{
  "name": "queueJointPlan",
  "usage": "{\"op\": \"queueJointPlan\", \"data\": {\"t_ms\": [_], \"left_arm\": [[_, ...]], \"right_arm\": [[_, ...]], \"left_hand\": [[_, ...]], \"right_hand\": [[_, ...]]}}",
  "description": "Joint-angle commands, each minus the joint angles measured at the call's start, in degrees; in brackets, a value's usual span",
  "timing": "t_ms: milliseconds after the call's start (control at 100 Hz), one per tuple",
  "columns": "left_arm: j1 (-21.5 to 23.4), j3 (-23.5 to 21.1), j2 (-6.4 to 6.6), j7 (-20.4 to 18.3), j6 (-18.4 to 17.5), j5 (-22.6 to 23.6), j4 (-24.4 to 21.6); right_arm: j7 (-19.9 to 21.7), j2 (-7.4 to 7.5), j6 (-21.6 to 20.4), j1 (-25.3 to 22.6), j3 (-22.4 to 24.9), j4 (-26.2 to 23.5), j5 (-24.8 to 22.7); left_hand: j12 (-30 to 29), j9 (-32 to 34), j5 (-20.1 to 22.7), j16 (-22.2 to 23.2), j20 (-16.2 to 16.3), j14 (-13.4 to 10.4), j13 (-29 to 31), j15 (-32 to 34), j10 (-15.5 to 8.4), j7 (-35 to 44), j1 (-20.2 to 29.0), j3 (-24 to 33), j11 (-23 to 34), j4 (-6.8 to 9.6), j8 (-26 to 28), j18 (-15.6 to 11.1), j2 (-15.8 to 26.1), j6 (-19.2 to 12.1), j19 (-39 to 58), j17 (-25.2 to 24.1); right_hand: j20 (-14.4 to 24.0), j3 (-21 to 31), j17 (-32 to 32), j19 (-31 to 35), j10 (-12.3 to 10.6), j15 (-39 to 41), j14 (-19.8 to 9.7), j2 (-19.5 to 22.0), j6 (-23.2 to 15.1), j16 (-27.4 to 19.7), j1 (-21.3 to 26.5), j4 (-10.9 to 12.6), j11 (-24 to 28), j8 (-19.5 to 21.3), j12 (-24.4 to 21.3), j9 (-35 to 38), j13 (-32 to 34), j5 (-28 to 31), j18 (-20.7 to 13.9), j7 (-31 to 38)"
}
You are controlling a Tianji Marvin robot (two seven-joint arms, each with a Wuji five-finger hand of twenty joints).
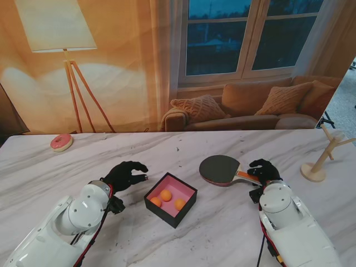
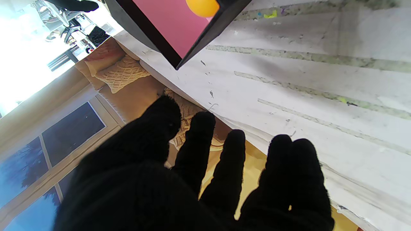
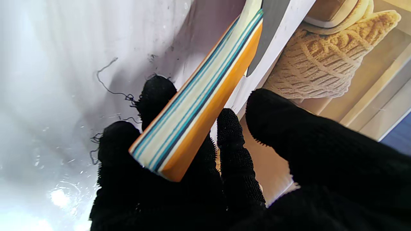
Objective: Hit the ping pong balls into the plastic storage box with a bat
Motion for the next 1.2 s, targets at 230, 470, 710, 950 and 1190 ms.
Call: {"op": "queueJointPlan", "data": {"t_ms": [230,470,710,950,1190], "left_arm": [[0.17,-0.09,-0.22,-0.84,-0.29,-0.13,-0.09],[0.13,-0.12,-0.17,-1.02,-0.54,-0.08,0.0],[0.09,-0.06,-0.17,-1.02,-0.6,-0.12,0.09],[-0.09,-0.02,-0.2,-0.91,-1.09,-0.24,0.33],[-0.56,-0.16,-0.28,-0.68,-1.87,-0.46,0.8]], "right_arm": [[0.43,-0.07,-0.27,0.28,-0.24,0.83,-1.39],[2.15,0.85,-1.96,0.07,-0.53,0.95,-4.0],[3.59,1.68,-4.29,-0.24,-0.7,1.07,-6.28],[3.24,1.96,-7.03,-1.45,-0.16,-0.92,-7.32],[4.53,2.71,-10.9,-3.71,0.48,-5.27,-8.57]], "left_hand": [[0.3,1.21,1.29,0.32,-0.04,0.69,0.5,0.72,0.38,-0.31,1.7,-1.77,0.22,-0.31,0.97,-1.11,1.09,0.55,0.9,-0.35],[0.27,1.19,1.32,0.27,-0.1,0.67,0.44,0.68,0.41,-0.43,1.73,-1.94,0.16,-0.3,1.07,-1.08,1.18,0.55,0.93,-0.4],[0.24,1.12,1.39,0.24,-0.17,0.67,0.39,0.62,0.48,-0.51,1.66,-2.17,0.08,-0.28,1.11,-1.08,1.31,0.53,0.9,-0.46],[0.22,1.05,0.74,0.15,-0.3,0.63,0.26,0.44,0.46,-1.24,1.14,-2.21,0.01,0.15,0.64,-1.15,2.0,0.58,0.69,-0.6],[-0.08,-0.35,-0.83,0.02,-0.43,0.33,-0.06,0.09,-0.04,-2.97,0.19,-2.15,-0.65,1.18,-1.03,-1.14,2.99,0.74,0.43,-0.76]], "right_hand": [[-2.22,-1.69,-8.08,-8.37,-0.18,-10.06,0.2,0.54,-2.38,-2.91,-4.04,1.58,-1.72,0.77,-1.94,-7.12,-8.28,0.39,0.45,0.39],[-7.65,-1.35,-19.71,-24.49,-2.45,-27.25,-2.3,-0.59,-3.8,-8.24,-9.99,1.86,-7.1,0.95,-5.03,-15.27,-21.78,-0.35,-1.8,-2.16],[-8.05,-4.11,-27.13,-44.68,-5.92,-39.57,-7.88,1.03,-6.09,-12.35,-13.12,2.62,-11.73,1.93,-7.08,-20.93,-34.22,-1.4,-10.52,-5.24],[-4.03,-5.13,-26.99,-53.2,-7.31,-41.55,-9.84,1.68,-6.57,-12.76,-13.75,2.89,-12.74,2.7,-7.68,-24.17,-36.57,-2.4,-12.55,-6.49],[-1.37,-5.95,-26.56,-57.21,-9.16,-42.96,-10.81,1.88,-7.98,-13.35,-14.12,2.98,-14.74,1.93,-8.95,-26.12,-37.79,-3.83,-12.89,-8.7]]}}
